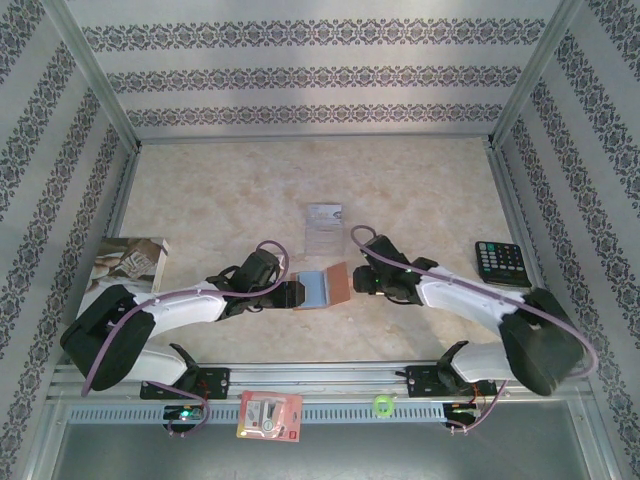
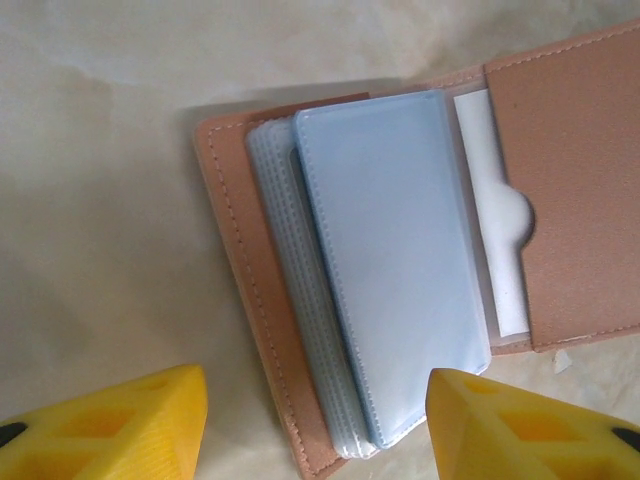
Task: Take the credit cards out of the card holder
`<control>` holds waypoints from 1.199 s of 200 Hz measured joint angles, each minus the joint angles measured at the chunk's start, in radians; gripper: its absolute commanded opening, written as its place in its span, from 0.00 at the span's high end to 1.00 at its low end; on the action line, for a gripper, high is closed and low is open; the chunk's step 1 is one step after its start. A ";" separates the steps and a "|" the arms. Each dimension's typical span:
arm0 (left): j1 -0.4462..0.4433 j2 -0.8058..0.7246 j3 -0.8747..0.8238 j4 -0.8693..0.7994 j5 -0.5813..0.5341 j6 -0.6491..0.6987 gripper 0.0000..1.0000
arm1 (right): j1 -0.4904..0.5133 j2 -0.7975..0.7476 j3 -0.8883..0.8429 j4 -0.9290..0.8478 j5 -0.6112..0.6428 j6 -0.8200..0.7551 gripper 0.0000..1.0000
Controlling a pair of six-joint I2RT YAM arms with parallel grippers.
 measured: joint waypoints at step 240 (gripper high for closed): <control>0.007 0.019 0.048 -0.019 -0.066 0.045 0.51 | 0.137 0.210 0.029 0.076 -0.031 0.010 0.85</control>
